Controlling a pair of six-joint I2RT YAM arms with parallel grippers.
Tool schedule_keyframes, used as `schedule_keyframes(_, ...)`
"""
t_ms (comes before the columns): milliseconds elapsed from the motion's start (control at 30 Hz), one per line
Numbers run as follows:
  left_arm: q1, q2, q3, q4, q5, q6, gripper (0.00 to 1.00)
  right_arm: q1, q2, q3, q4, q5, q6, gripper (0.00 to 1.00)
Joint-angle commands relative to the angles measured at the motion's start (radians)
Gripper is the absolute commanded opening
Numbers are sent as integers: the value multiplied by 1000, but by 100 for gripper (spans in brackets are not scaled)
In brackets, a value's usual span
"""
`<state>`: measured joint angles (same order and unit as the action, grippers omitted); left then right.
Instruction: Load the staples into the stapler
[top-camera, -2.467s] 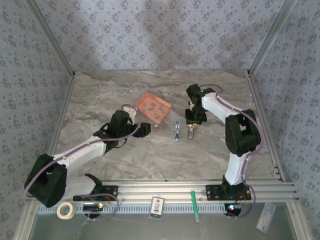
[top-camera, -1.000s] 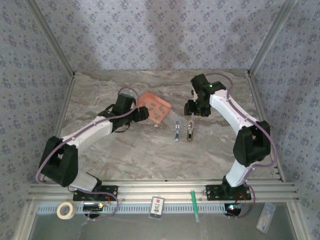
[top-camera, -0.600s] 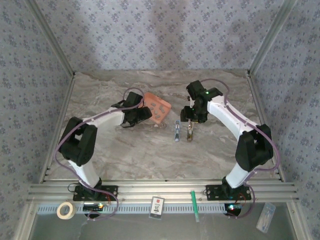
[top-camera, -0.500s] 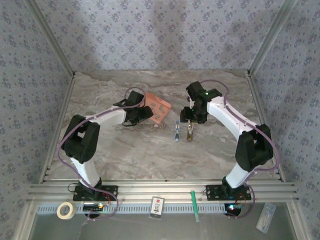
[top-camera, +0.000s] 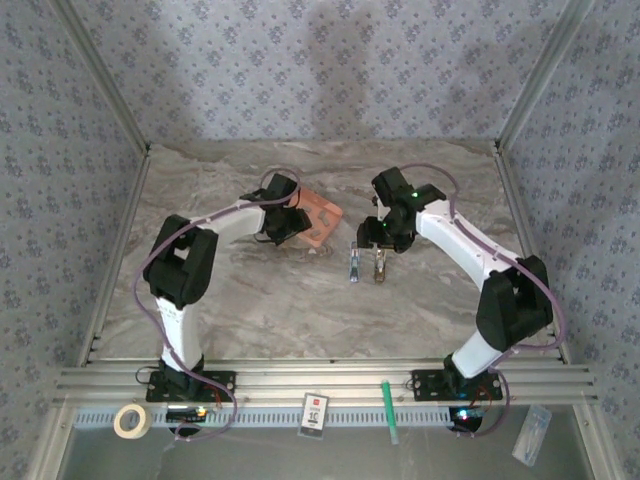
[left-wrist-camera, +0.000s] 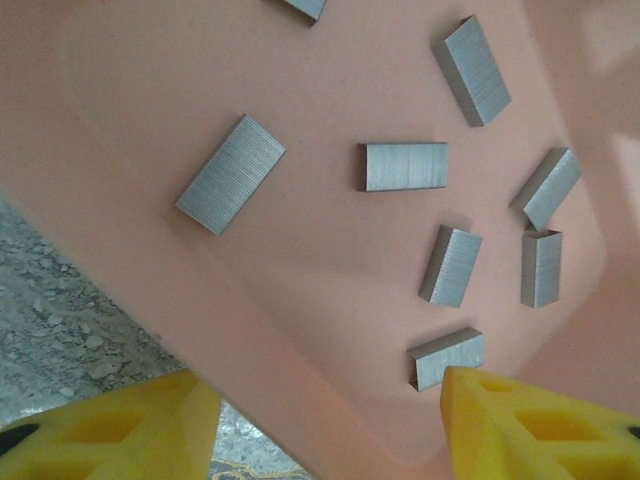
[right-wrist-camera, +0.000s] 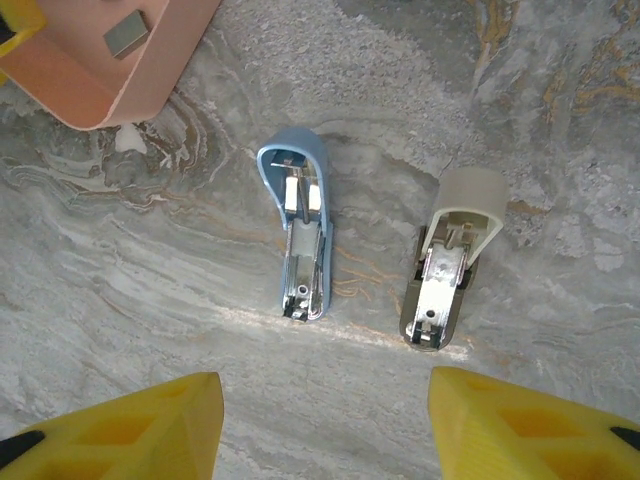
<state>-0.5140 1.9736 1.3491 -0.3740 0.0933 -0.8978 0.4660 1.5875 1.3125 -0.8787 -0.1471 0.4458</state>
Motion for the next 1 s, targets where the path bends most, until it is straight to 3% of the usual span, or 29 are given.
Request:
schedule_keyframes(0,0,27,44,-69,13,26,54,4,-45,-30,6,-8,28,57)
schedule_keyframes(400,-1,49,83,-148,15,85,41,14,-79,-56,9,5,39,56)
schedule_keyframes(967,3,-70,-14,-285,36,275,12,40,-84,-68,24,0,42,54)
